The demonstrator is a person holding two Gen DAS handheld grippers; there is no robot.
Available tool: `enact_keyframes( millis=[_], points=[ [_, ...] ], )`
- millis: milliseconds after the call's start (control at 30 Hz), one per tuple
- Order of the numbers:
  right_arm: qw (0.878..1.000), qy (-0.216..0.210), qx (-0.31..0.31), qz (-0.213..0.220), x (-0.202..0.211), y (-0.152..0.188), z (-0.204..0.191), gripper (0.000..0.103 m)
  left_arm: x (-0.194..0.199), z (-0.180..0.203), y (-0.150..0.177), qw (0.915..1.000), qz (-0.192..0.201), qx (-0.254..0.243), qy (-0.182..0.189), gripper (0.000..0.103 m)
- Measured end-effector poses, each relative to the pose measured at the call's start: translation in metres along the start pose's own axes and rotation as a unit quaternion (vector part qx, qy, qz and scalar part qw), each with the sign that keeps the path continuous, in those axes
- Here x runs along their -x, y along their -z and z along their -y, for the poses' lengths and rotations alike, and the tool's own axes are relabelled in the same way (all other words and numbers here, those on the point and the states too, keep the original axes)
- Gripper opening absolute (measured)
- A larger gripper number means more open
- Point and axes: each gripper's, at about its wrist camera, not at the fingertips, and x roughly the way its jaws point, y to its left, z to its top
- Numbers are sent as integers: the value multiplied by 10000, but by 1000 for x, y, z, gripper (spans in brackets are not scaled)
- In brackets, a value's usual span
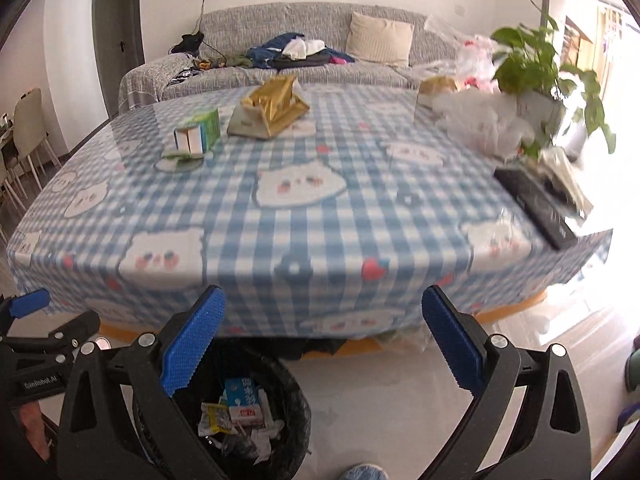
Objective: Collect trash
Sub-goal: 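Move both open tools back over the table toward the medicine box and gold bag, then grasp the green-and-white medicine box with the left tool while the right tool grasps the gold foil bag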
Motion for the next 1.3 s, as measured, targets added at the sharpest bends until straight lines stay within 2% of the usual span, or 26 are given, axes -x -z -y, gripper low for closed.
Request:
enact_keyframes(
  millis=[267, 600, 933, 1300],
  points=[
    [9999, -38, 5, 115, -11, -36, -1, 95, -3, 1, -44, 9998, 211, 22, 35, 97],
    [9999, -91, -3, 102, -49, -81, 3, 95, -22, 0, -100, 9993, 291, 172, 153, 97],
    [9999, -77, 103, -9, -92, -118, 3, 95, -56, 9, -154, 9993, 372, 51, -34, 97],
    [9997, 4, -38, -233, -145, -146, 15, 95, -107, 20, -203, 9996, 252, 48, -111, 96]
  ],
)
